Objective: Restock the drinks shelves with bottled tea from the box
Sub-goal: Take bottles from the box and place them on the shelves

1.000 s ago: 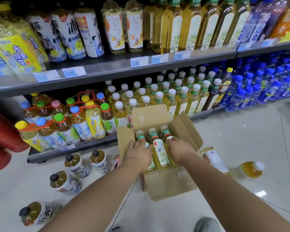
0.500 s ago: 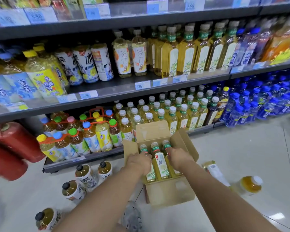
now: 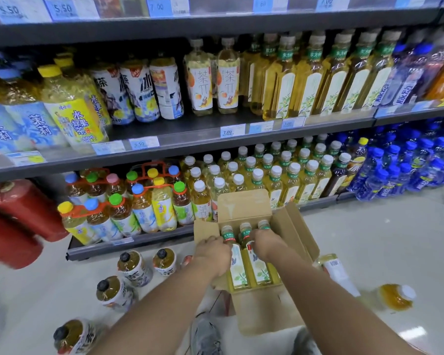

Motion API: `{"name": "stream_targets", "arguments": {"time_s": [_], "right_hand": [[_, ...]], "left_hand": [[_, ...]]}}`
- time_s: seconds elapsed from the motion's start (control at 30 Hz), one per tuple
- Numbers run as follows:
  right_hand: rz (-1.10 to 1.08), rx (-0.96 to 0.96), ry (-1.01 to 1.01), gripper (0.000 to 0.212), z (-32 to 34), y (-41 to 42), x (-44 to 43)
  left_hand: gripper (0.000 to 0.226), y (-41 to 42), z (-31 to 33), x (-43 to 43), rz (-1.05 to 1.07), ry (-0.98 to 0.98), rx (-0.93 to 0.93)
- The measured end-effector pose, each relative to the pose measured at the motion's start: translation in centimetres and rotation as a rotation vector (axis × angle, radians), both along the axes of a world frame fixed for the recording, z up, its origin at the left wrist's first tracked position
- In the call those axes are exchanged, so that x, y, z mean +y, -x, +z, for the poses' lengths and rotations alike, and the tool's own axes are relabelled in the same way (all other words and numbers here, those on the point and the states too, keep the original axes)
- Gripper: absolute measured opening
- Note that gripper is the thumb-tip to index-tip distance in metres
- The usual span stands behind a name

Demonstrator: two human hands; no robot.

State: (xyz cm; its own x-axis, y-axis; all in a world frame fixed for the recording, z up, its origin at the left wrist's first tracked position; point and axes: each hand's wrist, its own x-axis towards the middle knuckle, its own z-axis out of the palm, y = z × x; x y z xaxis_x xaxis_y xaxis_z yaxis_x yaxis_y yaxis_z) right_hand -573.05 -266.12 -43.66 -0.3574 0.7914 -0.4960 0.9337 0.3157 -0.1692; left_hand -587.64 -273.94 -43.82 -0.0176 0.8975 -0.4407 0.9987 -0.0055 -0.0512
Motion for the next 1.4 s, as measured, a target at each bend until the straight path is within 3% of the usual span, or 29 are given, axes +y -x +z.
{"name": "stream_targets", "arguments": {"time_s": [0.27, 0.43, 0.6, 0.73, 0.9, 1.0, 1.1, 1.23, 1.4], "right_hand": [[-0.089, 0.039, 0.074, 0.036, -4.3, 2.2, 4.0], [-0.129, -0.016, 0.066, 0.069, -6.1, 3.9, 5.4], [-0.288, 0.159, 0.061, 0.056, -7.2, 3.7, 6.0], [-0.447, 0.452, 0.121, 0.065, -6.2, 1.3, 6.2], [-0.413, 0.623, 0.105, 0.045, -3.5, -0.7, 5.4], [-0.422, 0.750, 0.078, 0.036, -2.3, -2.0, 5.0], [-0.406, 0.820, 0.095, 0.037, -1.1, -3.4, 4.7], [-0.344, 0.827, 0.137, 0.045, -0.1, -4.3, 4.6], [-0.310, 0.838, 0.139, 0.043, 0.5, -5.3, 4.7]], "left_hand": [[0.039, 0.9, -2.2, 5.2, -0.084, -0.010, 0.108], [0.040, 0.1, -3.8, 6.5, -0.020, -0.057, 0.144], [0.036, -0.3, -5.0, 6.9, 0.092, -0.155, 0.113], [0.038, -0.9, -5.6, 6.2, 0.244, -0.145, 0.056], [0.034, -2.8, -4.8, 7.7, 0.385, -0.033, 0.044], [0.046, -4.0, -5.3, 8.6, 0.552, 0.010, -0.066], [0.057, -3.8, -5.4, 9.4, 0.688, -0.029, -0.136], [0.030, -3.1, -5.2, 9.7, 0.823, 0.011, -0.327], [0.024, -2.5, -4.9, 10.2, 0.857, 0.089, -0.380]]}}
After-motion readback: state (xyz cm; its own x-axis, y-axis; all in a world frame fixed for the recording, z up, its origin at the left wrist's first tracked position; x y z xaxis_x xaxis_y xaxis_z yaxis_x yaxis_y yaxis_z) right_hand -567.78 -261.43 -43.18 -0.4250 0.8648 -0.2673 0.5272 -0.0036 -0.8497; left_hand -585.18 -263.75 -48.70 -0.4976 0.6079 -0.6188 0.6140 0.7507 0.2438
